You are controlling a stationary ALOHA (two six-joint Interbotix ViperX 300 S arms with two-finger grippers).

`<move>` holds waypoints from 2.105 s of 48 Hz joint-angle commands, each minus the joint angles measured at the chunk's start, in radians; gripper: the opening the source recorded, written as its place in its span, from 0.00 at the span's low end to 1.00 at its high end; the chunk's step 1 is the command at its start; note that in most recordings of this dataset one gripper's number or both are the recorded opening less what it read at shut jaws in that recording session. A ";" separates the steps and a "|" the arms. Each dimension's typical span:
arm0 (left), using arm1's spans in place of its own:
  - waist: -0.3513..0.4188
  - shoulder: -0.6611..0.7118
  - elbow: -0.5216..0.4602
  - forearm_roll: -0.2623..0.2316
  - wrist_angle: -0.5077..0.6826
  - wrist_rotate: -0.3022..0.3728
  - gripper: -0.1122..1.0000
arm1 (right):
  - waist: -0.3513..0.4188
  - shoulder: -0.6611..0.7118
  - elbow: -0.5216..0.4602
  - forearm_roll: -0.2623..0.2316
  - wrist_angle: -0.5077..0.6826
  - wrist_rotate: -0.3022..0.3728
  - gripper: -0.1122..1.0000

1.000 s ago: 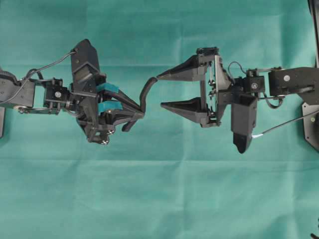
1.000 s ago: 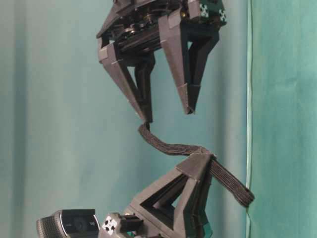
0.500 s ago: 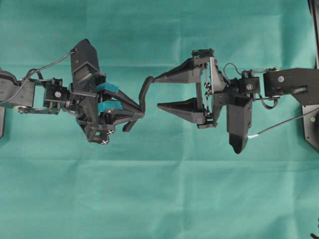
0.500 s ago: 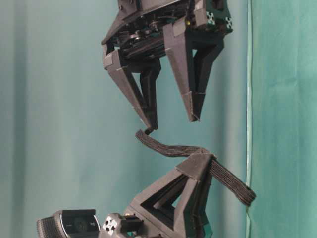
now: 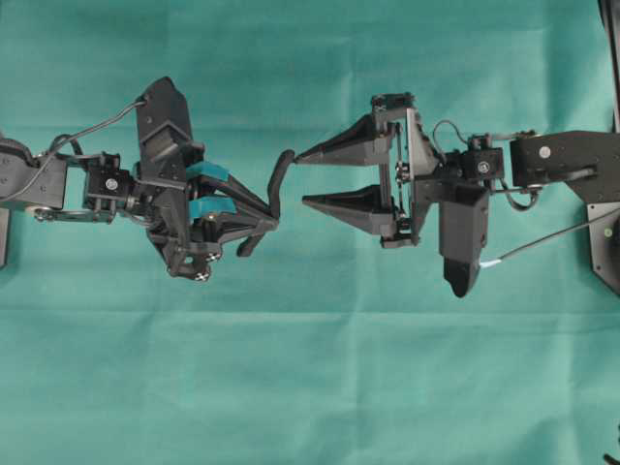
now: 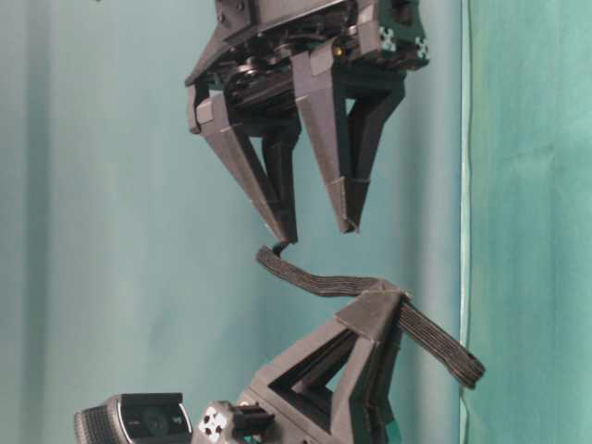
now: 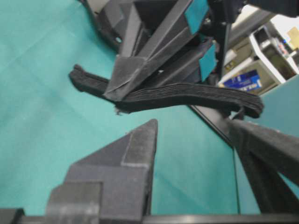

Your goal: Peel off the Velcro with your right arm.

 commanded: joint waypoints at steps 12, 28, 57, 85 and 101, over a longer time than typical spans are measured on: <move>0.003 -0.014 0.002 -0.002 -0.012 -0.002 0.19 | -0.014 -0.011 -0.037 -0.002 -0.009 0.000 0.27; 0.003 -0.014 0.005 -0.002 -0.011 -0.002 0.19 | -0.015 -0.011 -0.038 -0.002 -0.009 0.000 0.27; 0.005 -0.021 -0.002 -0.002 -0.017 0.000 0.19 | -0.011 -0.011 -0.002 -0.002 -0.009 0.012 0.27; 0.009 -0.021 -0.002 -0.002 -0.025 0.000 0.19 | 0.000 -0.003 0.006 -0.002 -0.015 0.012 0.27; 0.011 -0.023 0.003 -0.002 -0.026 0.000 0.19 | -0.017 -0.023 0.017 -0.002 -0.015 0.009 0.27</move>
